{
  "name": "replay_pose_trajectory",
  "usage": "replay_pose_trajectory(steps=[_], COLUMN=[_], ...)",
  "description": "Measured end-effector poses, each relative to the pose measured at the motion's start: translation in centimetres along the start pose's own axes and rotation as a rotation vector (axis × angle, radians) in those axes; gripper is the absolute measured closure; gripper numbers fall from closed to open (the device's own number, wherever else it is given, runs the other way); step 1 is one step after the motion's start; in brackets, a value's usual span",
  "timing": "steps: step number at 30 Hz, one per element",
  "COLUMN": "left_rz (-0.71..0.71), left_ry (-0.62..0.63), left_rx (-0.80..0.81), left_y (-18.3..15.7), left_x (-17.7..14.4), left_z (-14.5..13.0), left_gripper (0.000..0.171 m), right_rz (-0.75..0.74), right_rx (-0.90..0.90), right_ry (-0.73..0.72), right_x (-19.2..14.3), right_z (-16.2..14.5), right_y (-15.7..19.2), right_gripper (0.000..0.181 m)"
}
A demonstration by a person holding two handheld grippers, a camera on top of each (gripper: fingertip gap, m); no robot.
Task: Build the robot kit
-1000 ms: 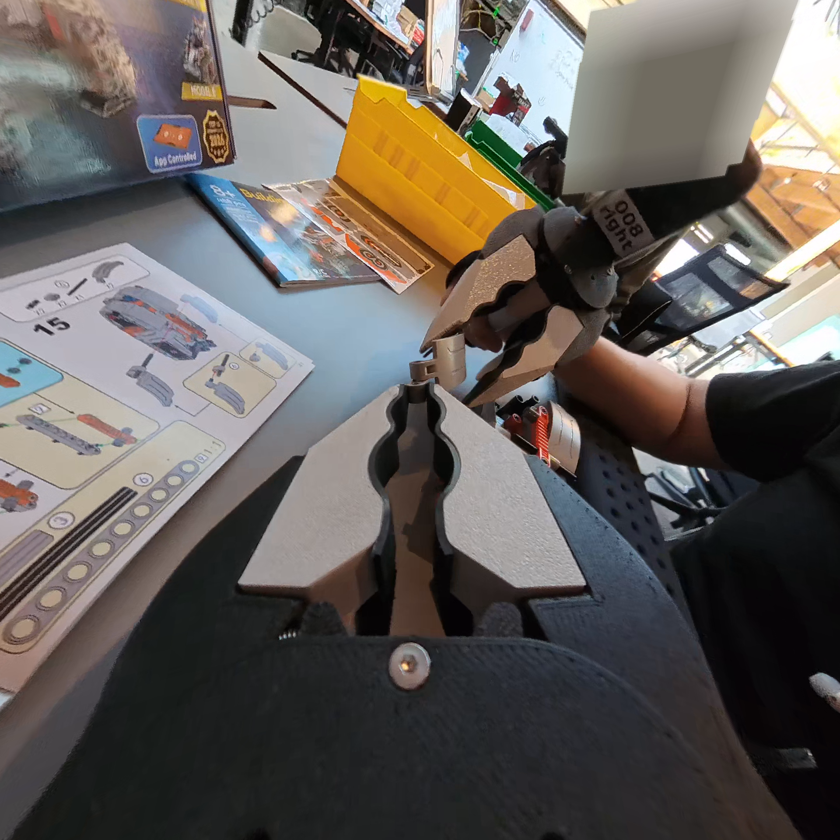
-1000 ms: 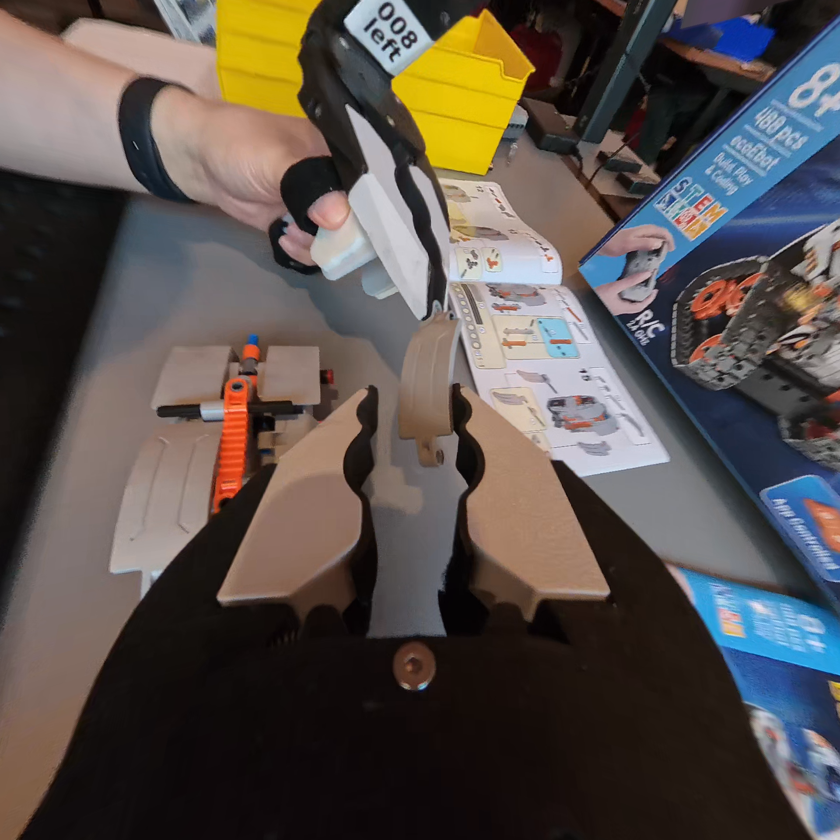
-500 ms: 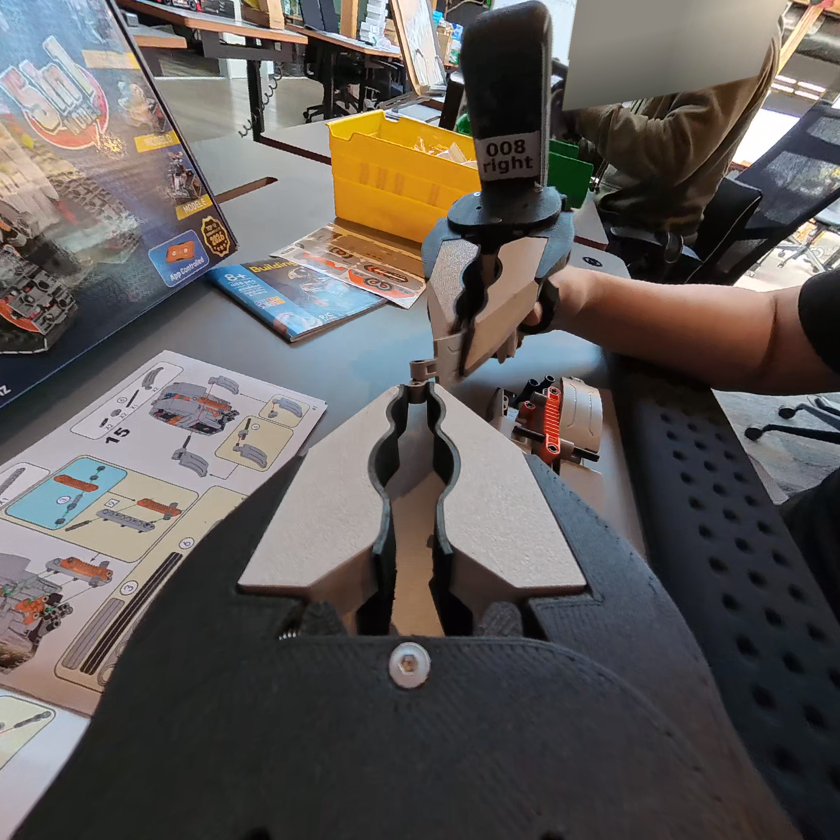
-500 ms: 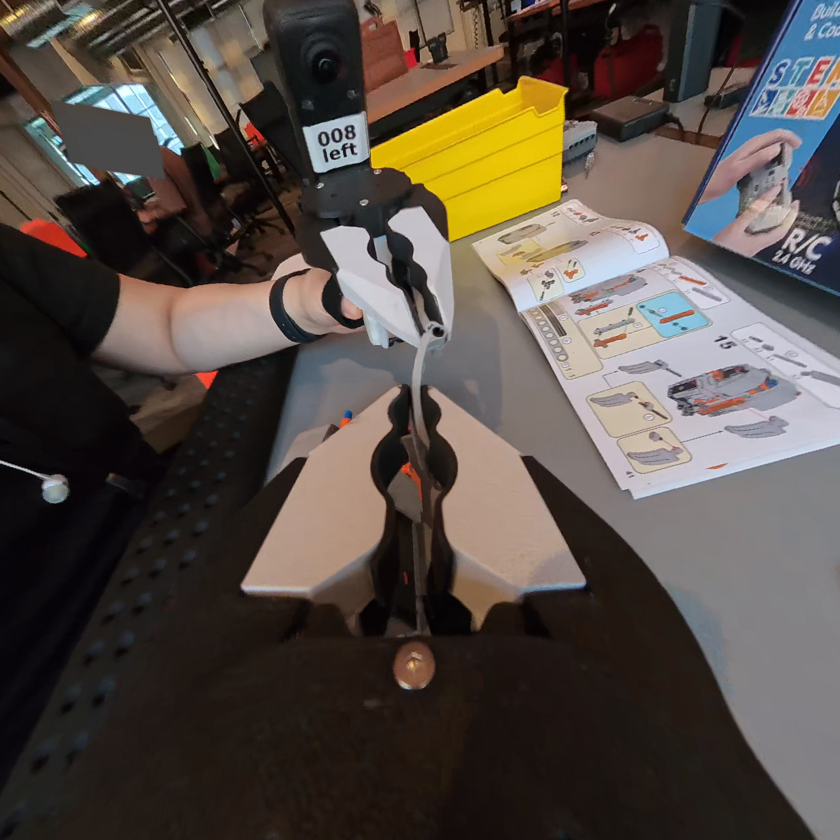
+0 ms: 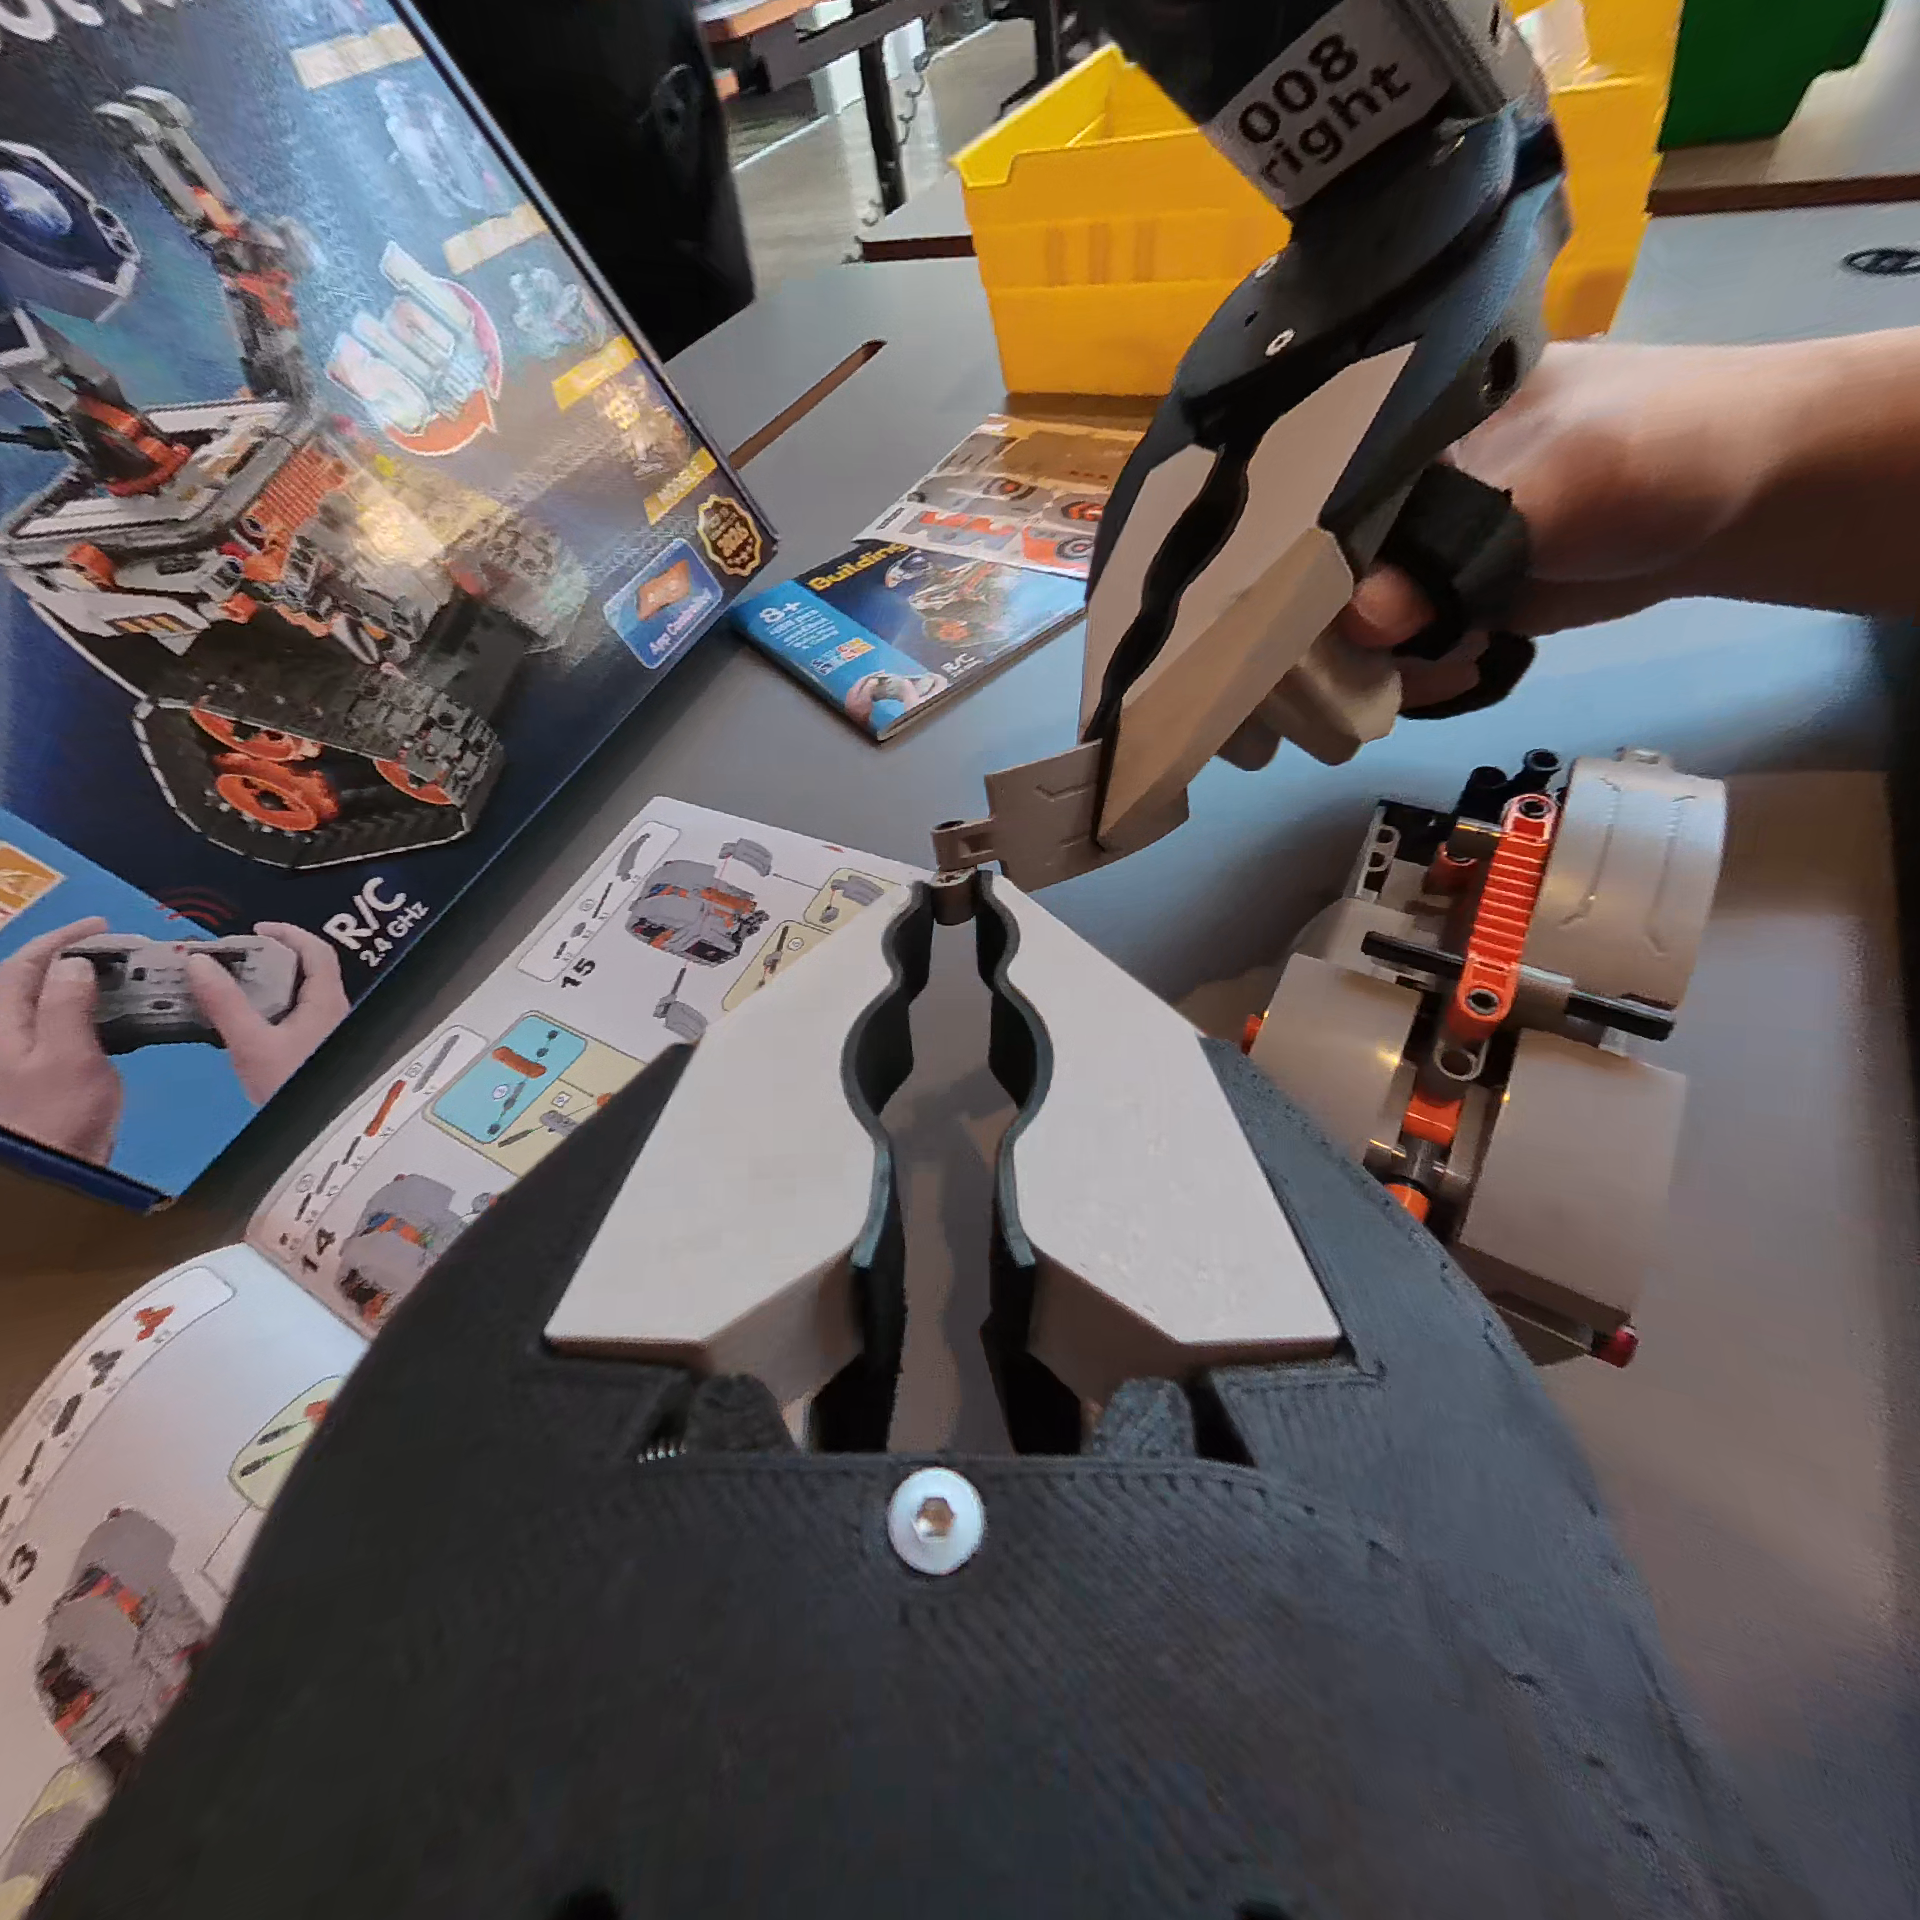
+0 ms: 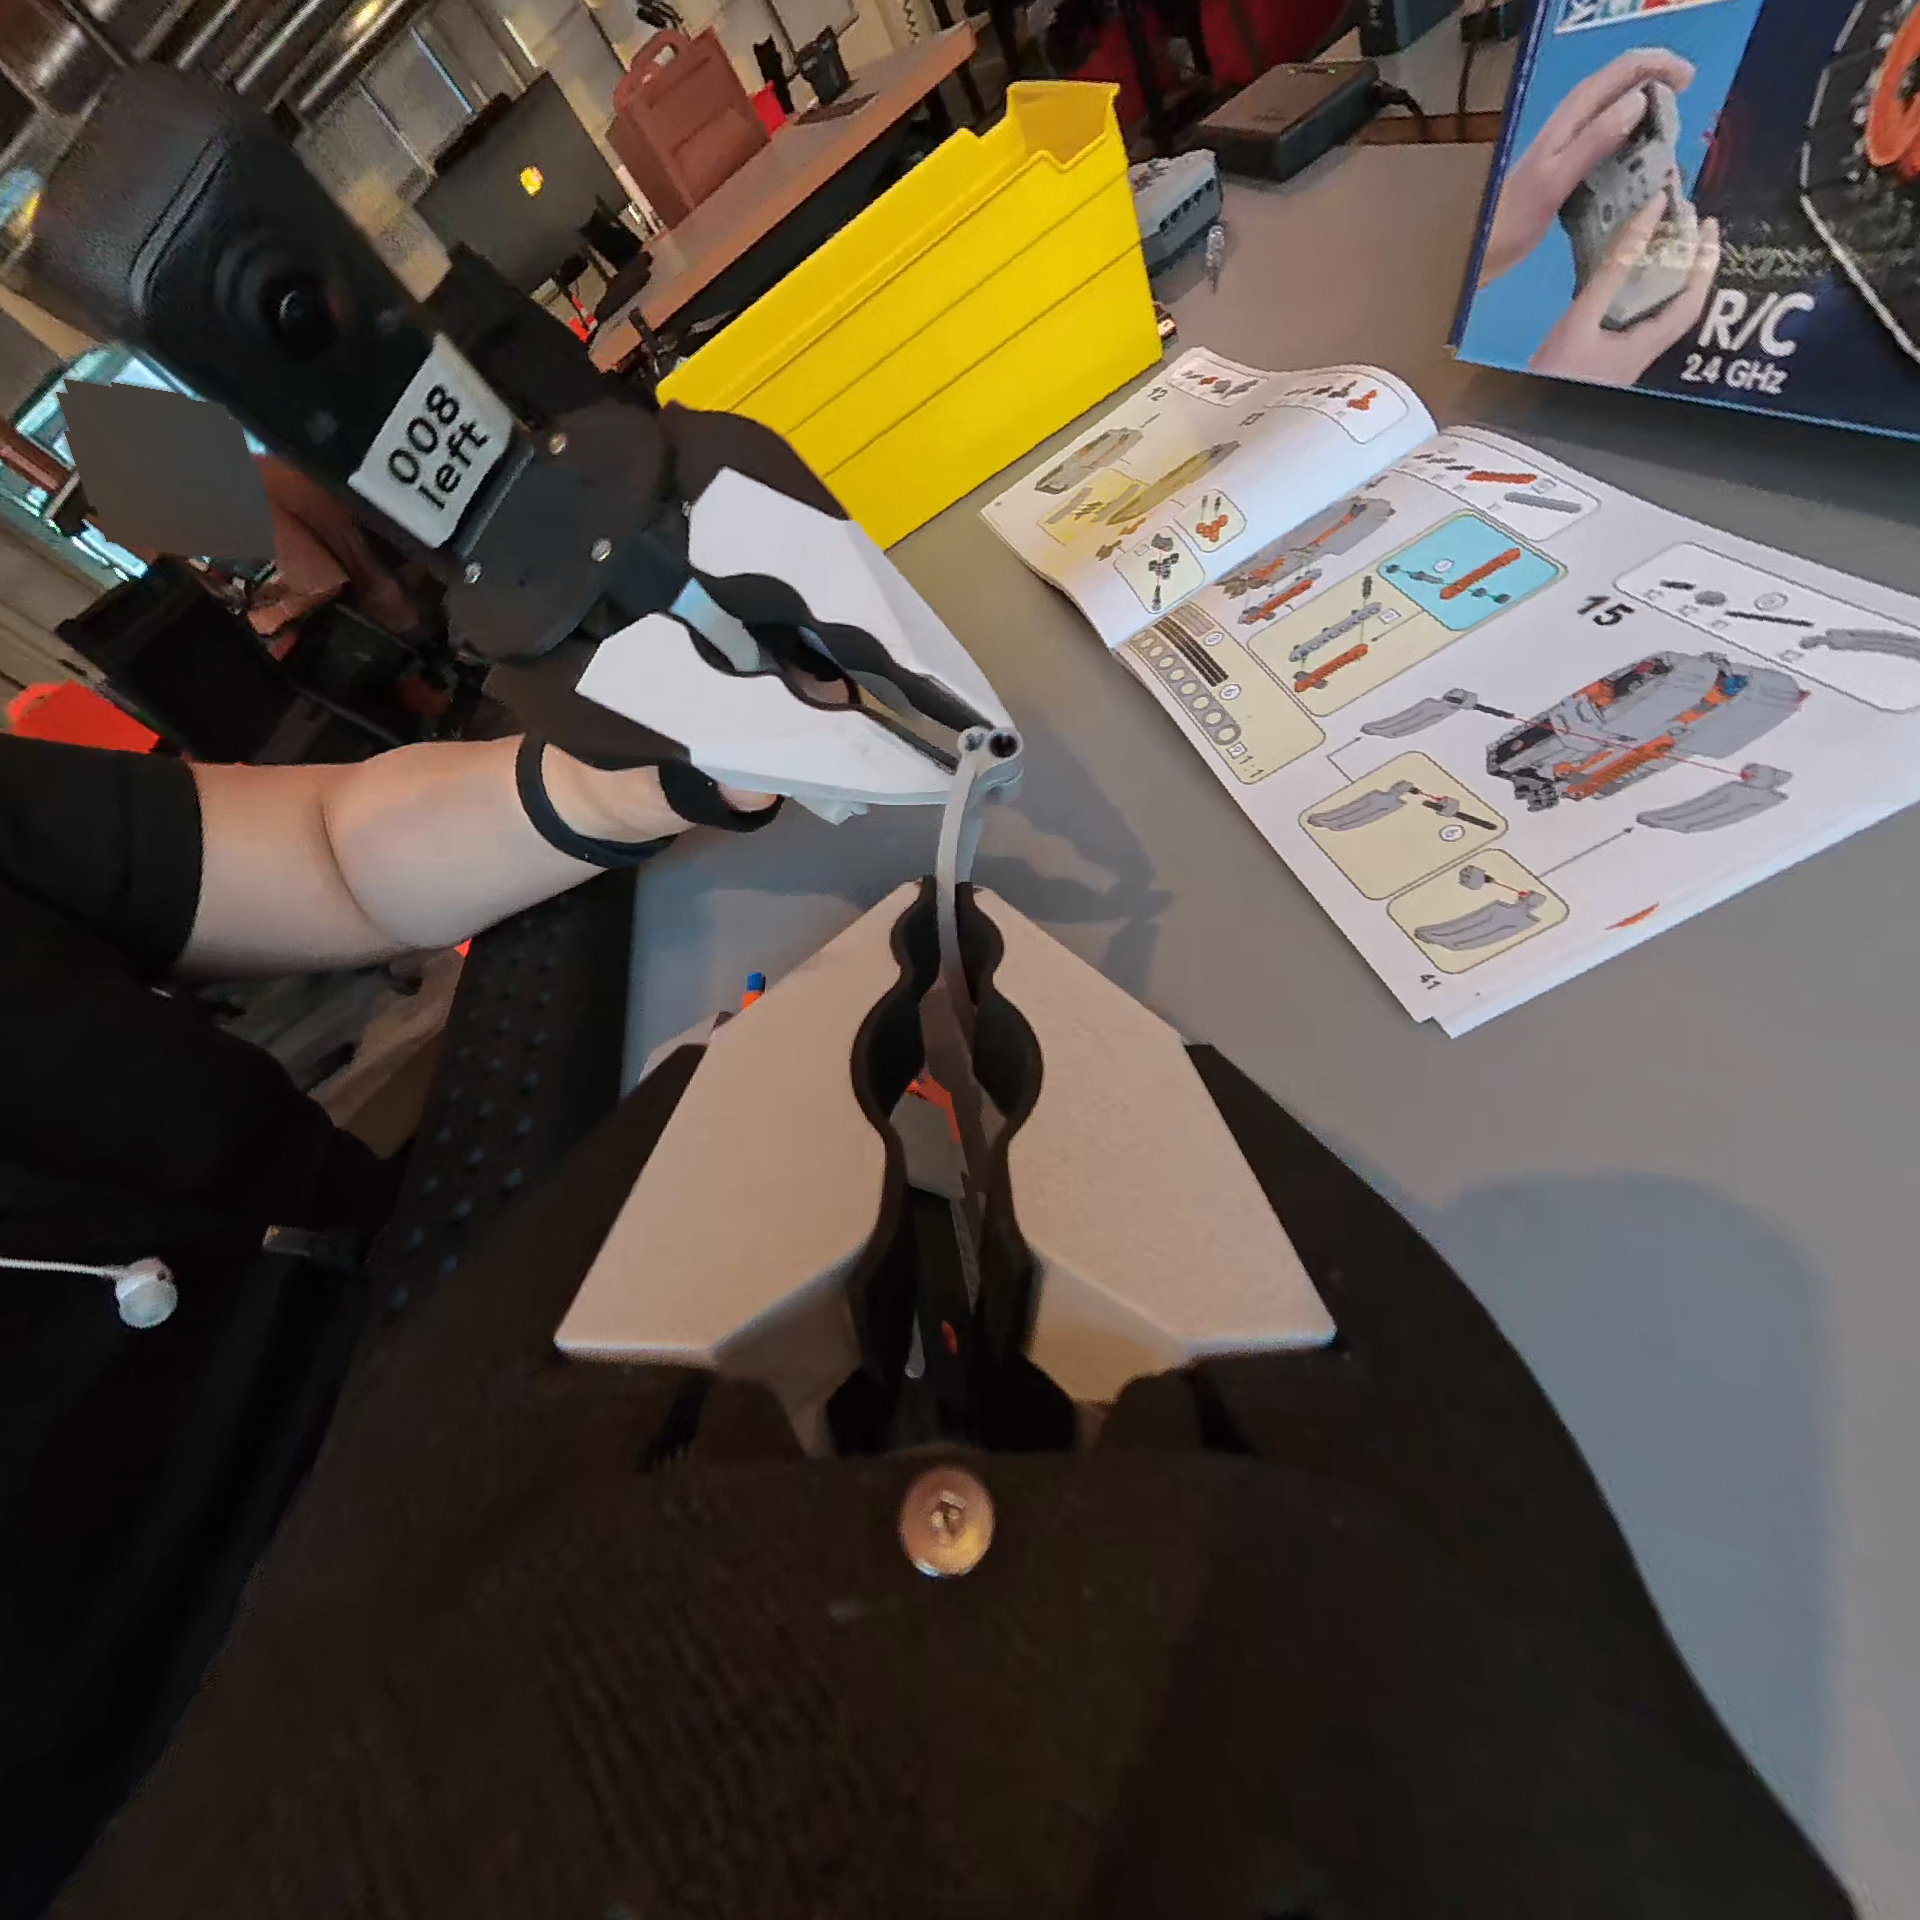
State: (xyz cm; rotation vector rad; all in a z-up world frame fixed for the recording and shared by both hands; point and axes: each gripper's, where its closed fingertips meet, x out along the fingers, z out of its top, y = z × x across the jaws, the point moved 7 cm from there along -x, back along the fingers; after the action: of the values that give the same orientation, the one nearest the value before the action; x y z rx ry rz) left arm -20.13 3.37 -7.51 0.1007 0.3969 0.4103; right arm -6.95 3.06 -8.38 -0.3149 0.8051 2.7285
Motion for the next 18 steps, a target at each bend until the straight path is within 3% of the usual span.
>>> replay_pose_trajectory(steps=[4,7,11,13,18], left_rz=[0.007,-0.072,-0.337,-0.466,-0.654], left_ry=[-0.014,-0.042,-0.093,-0.125,-0.285], left_rx=[-0.004,-0.028,-0.176,-0.255,-0.42], left_y=[-0.1,0.0,-0.4,-0.6,-0.2], left_x=[0.0,-0.3,-1.0,-1.4,-2.5], left_z=[0.0,0.0,0.2,0.5,1.5], left_gripper=[0.165,0.165,0.163,0.151,0.149], right_rz=[0.018,0.057,0.21,0.264,0.323], right_rx=[0.026,0.0,-0.076,-0.121,-0.22], right_ry=[-0.007,0.001,0.015,-0.009,-0.01], right_x=[-0.1,-0.2,-0.9,-1.4,-1.9], right_z=[0.0,0.0,-0.2,0.2,0.3], right_y=[-0.1,0.1,1.2,1.8,3.2], right_gripper=[0.181,0.181,0.181,0.181,0.181])
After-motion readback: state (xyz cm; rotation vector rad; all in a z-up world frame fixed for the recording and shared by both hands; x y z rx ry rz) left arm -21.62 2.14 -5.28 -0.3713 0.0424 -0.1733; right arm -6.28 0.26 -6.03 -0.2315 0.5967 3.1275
